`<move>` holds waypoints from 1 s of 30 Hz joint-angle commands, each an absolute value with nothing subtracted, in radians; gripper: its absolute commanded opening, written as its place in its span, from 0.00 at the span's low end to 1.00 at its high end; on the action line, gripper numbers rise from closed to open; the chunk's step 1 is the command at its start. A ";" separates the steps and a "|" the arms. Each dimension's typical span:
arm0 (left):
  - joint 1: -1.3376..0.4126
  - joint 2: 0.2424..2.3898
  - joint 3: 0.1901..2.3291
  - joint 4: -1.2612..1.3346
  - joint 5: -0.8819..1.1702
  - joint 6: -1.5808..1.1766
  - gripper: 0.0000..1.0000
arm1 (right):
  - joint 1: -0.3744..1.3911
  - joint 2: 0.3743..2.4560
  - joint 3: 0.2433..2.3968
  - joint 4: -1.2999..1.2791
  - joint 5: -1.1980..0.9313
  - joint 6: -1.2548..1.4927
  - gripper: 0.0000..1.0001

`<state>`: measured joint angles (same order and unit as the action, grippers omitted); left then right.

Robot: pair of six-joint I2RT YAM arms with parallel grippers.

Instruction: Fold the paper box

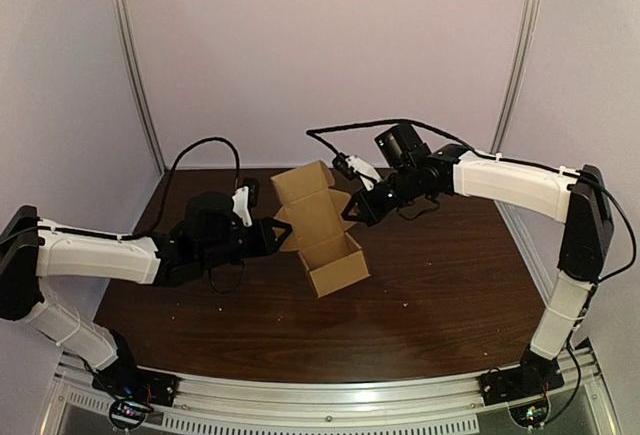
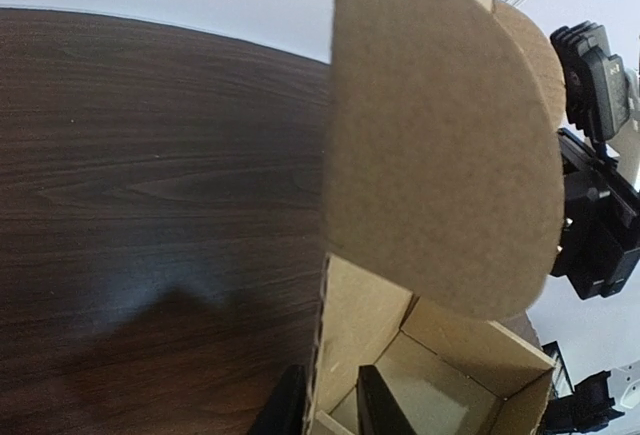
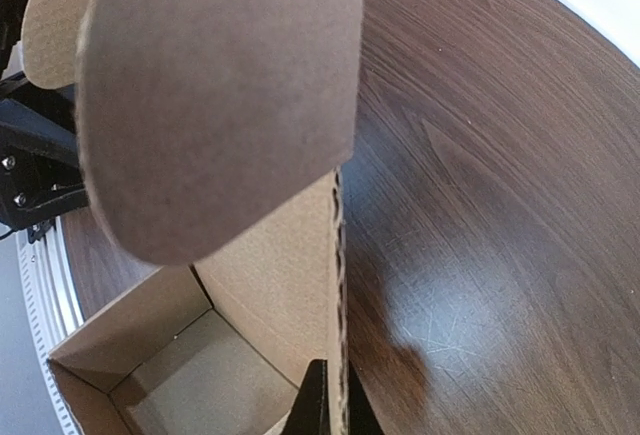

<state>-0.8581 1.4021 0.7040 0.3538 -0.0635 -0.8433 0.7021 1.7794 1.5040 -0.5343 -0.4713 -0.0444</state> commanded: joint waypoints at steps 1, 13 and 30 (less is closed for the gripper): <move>-0.857 1.414 0.741 0.385 -0.030 -0.829 0.23 | 0.688 1.825 1.549 -0.552 -0.453 0.000 0.00; -0.853 1.053 0.614 0.105 -0.225 -0.496 0.64 | 0.582 1.747 1.542 -0.649 -0.870 -0.155 0.00; -0.772 1.311 0.550 0.534 0.072 -0.466 0.57 | 0.582 1.747 1.535 -0.694 -1.074 -0.174 0.00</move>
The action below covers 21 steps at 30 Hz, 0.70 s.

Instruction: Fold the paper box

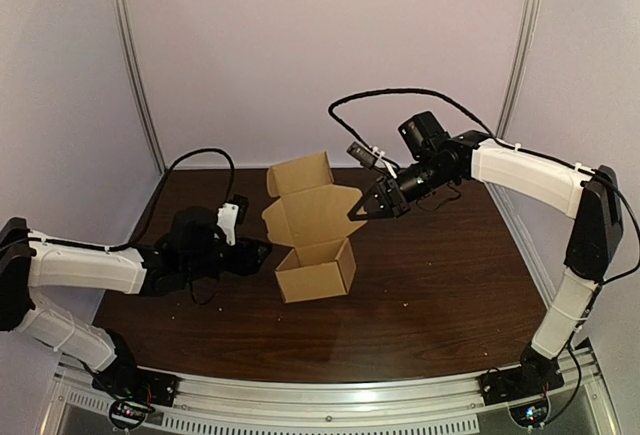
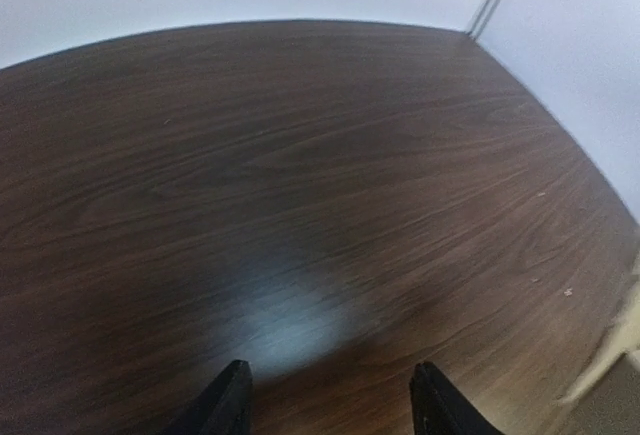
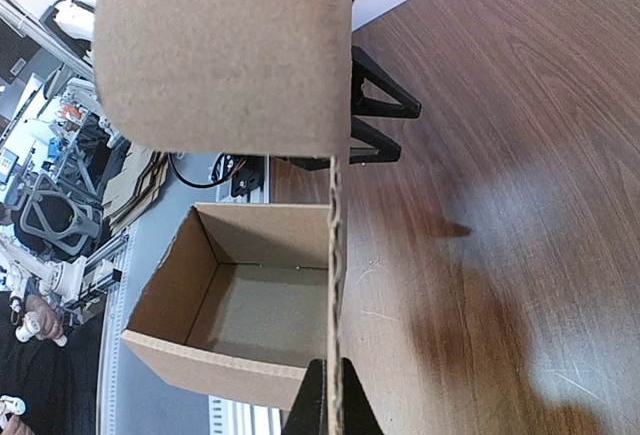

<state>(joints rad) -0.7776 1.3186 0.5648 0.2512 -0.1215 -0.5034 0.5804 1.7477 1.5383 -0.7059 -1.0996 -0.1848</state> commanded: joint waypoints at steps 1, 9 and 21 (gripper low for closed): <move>-0.771 1.308 0.535 0.598 0.112 -0.464 0.56 | 0.581 1.750 1.532 -0.686 -1.067 -0.167 0.00; -0.773 1.369 0.576 0.752 0.401 -0.483 0.53 | 0.583 1.776 1.549 -0.670 -0.998 -0.135 0.00; -0.772 1.410 0.586 0.848 0.507 -0.573 0.55 | 0.587 1.783 1.542 -0.664 -0.902 -0.123 0.00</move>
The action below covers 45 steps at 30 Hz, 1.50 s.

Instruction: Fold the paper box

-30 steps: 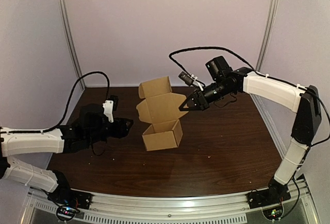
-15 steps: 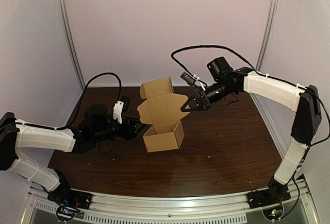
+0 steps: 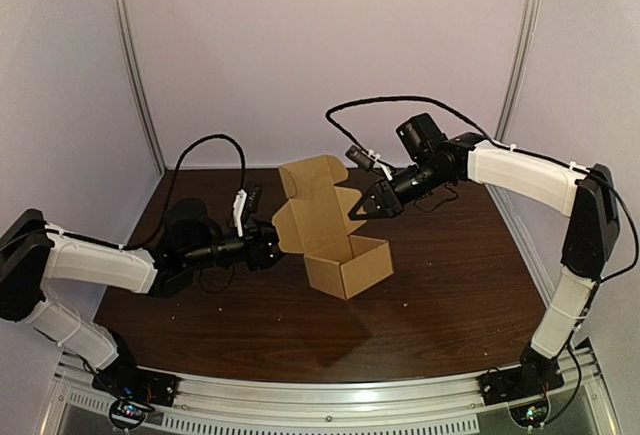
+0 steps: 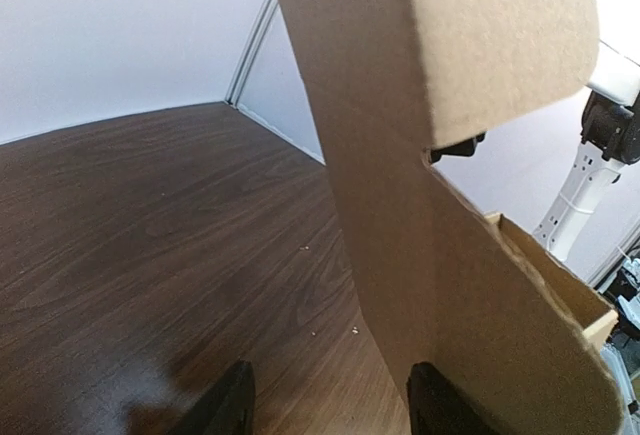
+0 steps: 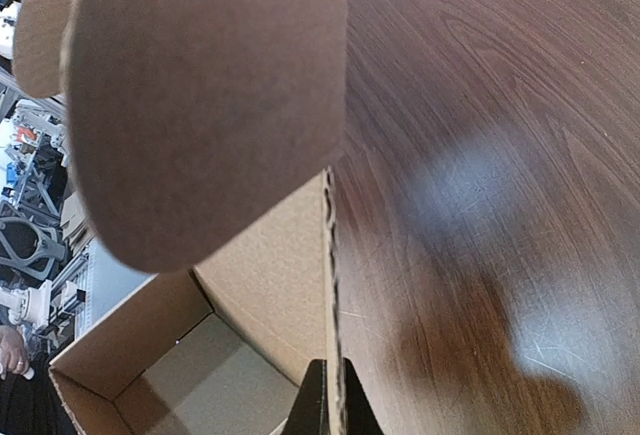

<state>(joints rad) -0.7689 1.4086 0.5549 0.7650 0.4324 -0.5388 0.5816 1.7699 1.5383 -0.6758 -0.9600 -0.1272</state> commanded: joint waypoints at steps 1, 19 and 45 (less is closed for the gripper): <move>-0.772 1.395 0.582 0.832 0.502 -0.572 0.55 | 0.586 1.779 1.542 -0.667 -0.893 -0.125 0.00; -0.778 1.395 0.617 0.752 0.575 -0.558 0.58 | 0.587 1.765 1.548 -0.664 -0.900 -0.117 0.00; -0.823 1.429 0.675 0.728 0.582 -0.554 0.61 | 0.627 1.756 1.539 -0.668 -0.859 -0.137 0.00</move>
